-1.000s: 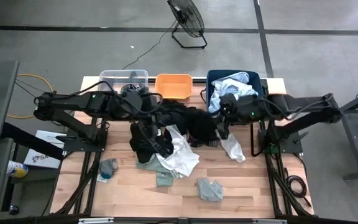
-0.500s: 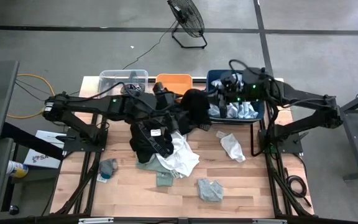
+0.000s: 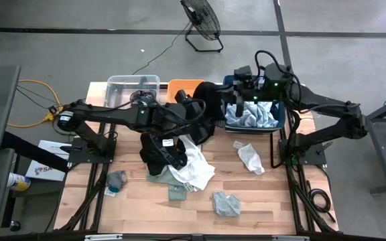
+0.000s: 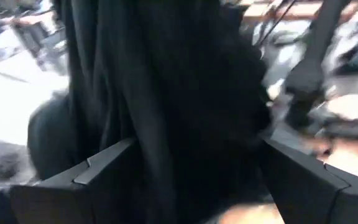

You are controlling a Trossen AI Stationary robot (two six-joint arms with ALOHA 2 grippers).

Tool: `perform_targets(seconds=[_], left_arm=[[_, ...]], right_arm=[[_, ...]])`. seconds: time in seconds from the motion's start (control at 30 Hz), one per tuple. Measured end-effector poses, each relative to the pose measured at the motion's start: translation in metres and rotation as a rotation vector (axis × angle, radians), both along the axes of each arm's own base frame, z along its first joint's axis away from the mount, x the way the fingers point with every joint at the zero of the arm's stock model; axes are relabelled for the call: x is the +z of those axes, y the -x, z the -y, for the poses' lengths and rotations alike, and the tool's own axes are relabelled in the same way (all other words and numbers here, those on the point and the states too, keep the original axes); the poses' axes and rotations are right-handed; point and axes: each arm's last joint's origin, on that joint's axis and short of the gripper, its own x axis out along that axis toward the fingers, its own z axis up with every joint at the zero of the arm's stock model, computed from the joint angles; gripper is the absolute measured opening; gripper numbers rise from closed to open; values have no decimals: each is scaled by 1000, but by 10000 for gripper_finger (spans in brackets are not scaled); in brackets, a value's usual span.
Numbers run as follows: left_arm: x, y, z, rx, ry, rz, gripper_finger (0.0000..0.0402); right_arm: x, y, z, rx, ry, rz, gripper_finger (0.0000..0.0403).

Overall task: Pick & Place Cloths
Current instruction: Put the black underwear into the transparent bin

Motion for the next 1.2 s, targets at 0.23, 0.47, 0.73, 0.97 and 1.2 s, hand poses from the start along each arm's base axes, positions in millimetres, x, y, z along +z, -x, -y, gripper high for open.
perform_targets(seconds=[0.23,0.47,0.73,0.97,1.2], left_arm=[[-5,-10,0,26,-3,27,316],[-4,-15,1,30,-3,74,314],[-1,-18,3,-59,22,119,299],[0,-19,4,-96,57,148,225],[1,-19,4,-100,60,153,117]], right_arm=[[5,-1,-3,126,-16,53,4],[6,-1,-6,231,-30,60,4],[4,0,-7,248,-34,42,4],[4,0,-7,244,-29,42,4],[4,0,-7,241,-28,41,4]])
